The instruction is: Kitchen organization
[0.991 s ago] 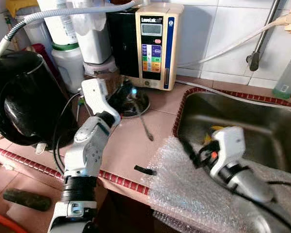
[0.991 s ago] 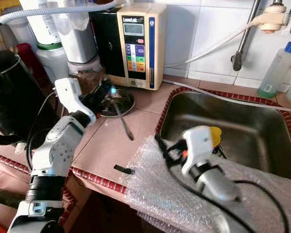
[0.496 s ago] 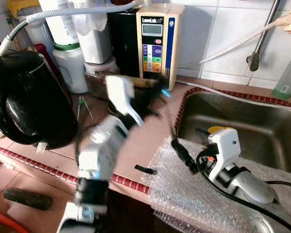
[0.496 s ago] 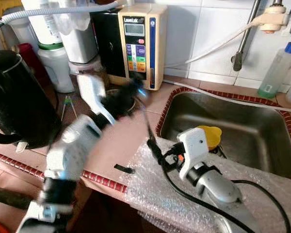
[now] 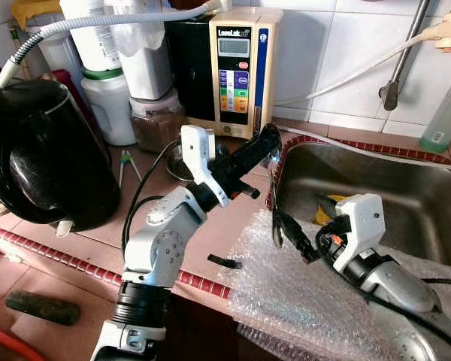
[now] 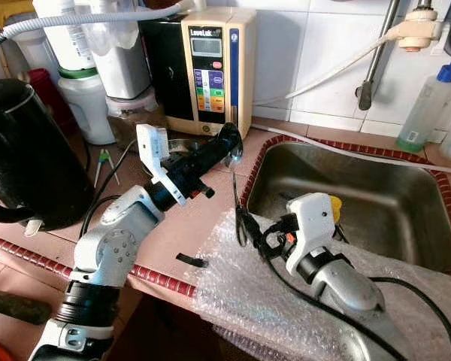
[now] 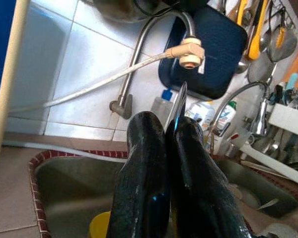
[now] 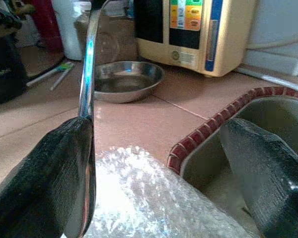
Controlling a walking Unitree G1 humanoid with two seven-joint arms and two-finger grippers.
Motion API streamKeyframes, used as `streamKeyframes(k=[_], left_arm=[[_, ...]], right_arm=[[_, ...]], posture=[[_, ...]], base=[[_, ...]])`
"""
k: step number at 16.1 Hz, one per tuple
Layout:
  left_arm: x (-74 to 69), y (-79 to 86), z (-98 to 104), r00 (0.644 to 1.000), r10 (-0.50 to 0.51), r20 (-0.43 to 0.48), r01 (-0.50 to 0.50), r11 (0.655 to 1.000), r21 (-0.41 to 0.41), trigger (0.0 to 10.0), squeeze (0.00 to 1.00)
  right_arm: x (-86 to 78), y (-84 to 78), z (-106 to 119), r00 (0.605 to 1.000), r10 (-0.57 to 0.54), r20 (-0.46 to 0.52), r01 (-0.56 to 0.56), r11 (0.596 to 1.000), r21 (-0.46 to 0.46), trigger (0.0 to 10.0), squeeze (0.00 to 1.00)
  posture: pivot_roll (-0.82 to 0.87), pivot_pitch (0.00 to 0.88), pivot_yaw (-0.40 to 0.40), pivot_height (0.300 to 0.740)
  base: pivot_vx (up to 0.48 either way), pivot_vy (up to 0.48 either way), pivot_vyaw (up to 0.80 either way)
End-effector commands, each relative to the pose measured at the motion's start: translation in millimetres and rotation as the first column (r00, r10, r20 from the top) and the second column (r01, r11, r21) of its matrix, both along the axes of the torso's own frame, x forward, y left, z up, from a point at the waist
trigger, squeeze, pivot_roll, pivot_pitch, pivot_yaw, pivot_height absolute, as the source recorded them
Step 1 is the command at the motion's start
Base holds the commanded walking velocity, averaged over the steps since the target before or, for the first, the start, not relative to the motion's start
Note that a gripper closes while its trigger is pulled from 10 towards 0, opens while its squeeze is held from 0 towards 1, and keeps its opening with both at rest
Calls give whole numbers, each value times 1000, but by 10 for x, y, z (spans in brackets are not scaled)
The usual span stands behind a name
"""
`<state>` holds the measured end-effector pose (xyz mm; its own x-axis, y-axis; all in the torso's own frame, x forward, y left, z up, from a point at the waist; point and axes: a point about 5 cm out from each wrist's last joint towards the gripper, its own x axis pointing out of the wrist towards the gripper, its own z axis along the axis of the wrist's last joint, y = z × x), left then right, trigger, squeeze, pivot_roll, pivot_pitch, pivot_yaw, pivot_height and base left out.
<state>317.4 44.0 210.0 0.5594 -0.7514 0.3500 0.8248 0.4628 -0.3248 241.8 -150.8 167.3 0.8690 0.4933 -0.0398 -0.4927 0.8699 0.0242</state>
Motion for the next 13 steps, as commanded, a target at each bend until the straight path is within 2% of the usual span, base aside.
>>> streamKeyframes(k=[1,2,3,5,6,13], left_arm=[[-123,-210,28,989,-146,1,146,989,-24,0,0],[-132,-220,31,988,-157,-4,157,987,-31,0,0],[-150,-238,44,985,-174,-1,174,984,-35,0,0],[-253,-315,73,964,-266,14,267,963,-39,0,0],[-272,-330,67,960,-279,12,279,960,-38,0,0],[-251,-302,80,962,-273,2,273,961,-41,0,0]], right_arm=[[12,145,67,994,110,8,-110,993,51,9608,0],[11,153,66,993,117,6,-117,992,53,9608,0],[13,168,60,991,130,1,-130,990,55,0,0],[34,238,31,983,184,-22,-181,978,105,118,0],[60,261,15,979,200,-34,-194,973,124,0,0],[44,205,-71,981,183,-71,-171,974,145,0,0]], posture=[[-47,0,85,740],[-47,0,84,740],[-47,0,83,740],[-50,0,83,740],[-51,0,83,740],[-49,0,88,740]], base=[[0,0,0],[0,0,0],[0,0,0],[0,0,0],[0,0,0],[0,0,0]])
